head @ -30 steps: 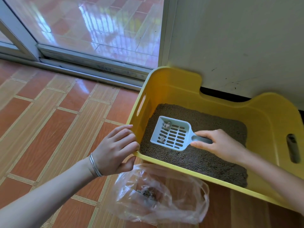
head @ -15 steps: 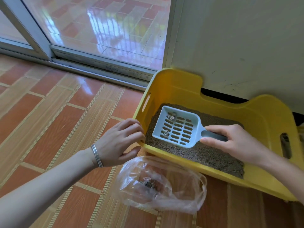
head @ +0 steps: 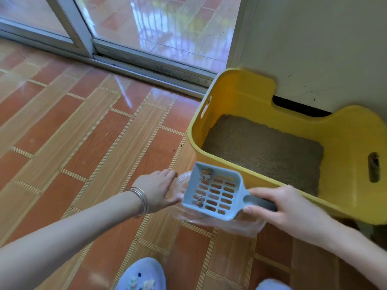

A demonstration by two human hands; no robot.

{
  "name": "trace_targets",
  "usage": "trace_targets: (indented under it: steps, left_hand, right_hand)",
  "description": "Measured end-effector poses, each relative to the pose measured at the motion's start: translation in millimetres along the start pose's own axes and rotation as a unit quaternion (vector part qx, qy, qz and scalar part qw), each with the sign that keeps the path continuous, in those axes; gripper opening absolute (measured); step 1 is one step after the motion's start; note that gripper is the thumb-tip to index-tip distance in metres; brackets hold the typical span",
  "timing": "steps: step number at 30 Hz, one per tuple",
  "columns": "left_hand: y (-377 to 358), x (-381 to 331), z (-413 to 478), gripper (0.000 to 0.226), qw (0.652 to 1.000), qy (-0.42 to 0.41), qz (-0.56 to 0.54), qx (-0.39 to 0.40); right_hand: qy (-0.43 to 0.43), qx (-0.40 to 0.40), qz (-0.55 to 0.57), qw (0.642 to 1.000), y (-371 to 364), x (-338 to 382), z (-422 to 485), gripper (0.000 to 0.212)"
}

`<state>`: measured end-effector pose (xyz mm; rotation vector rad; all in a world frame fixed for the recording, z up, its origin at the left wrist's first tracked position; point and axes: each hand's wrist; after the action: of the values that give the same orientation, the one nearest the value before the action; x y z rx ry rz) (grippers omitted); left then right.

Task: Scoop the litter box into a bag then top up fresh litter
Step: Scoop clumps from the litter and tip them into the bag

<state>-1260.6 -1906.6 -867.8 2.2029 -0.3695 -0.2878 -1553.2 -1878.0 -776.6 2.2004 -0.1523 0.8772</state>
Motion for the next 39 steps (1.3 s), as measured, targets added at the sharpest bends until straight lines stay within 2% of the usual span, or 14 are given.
trace_targets:
  steps: [2,5,8,11,13,17,21,22,25,27,29,31,35,39]
  left_hand:
    - [-4,-9,2,0.054,0.999,0.027,-0.002,0.024]
    - [1,-15,5,0.036,0.999,0.043,0.012,0.023]
    - [8,-18,3,0.030,0.999,0.035,0.006,0.011]
    - [12,-17,2,0.028,0.999,0.041,-0.007,-0.001]
    - [13,-18,1,0.028,0.999,0.042,-0.019,-0.004]
    - [12,-18,3,0.028,0.999,0.027,-0.045,-0.013]
    - [15,-17,0,0.027,0.997,0.002,-0.055,-0.048]
    - [19,-14,-4,0.028,0.995,-0.013,-0.062,-0.077]
    - [35,0,-20,0.036,0.966,-0.111,-0.029,-0.231]
    - [51,11,-28,0.032,0.947,-0.153,0.020,-0.281]
    - [66,16,-29,0.031,0.940,-0.164,0.052,-0.295]
    - [79,11,-24,0.032,0.935,-0.171,0.058,-0.306]
    - [92,-13,2,0.033,0.930,-0.211,0.069,-0.291]
    - [94,-22,39,0.038,0.918,-0.268,0.118,-0.268]
  right_hand:
    - [-0.015,-0.001,-0.013,1.000,-17,-5,4,0.041]
    - [-0.047,-0.030,-0.034,0.998,-32,-8,8,0.030]
    - [-0.060,-0.064,-0.122,0.989,-43,-19,10,0.036]
    - [-0.056,-0.050,-0.300,0.951,-56,-35,14,0.043]
    - [-0.064,-0.074,-0.329,0.939,-61,-45,15,0.059]
    - [-0.065,-0.102,-0.350,0.929,-63,-52,14,0.061]
    - [-0.051,-0.127,-0.305,0.942,-51,-35,1,0.052]
    - [-0.035,-0.139,-0.291,0.946,-45,-28,-6,0.048]
    - [-0.001,-0.162,-0.261,0.952,-24,-8,-30,0.040]
    - [0.002,-0.183,-0.214,0.959,-8,1,-45,0.043]
    - [-0.034,-0.212,-0.123,0.969,11,9,-53,0.038]
    - [-0.101,-0.204,-0.028,0.973,30,7,-50,0.045]
    - [-0.201,-0.158,0.010,0.967,60,-19,-23,0.046]
    - [-0.220,-0.125,0.039,0.967,74,-59,25,0.023]
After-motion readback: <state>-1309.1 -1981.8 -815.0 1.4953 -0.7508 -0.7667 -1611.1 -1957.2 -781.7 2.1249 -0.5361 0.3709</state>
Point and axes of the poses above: each hand's wrist, its own z-axis towards the middle knuckle, its own y-axis out of the back of the hand, x = y × z, and after that the axes turned 11 degrees about x, right-handed
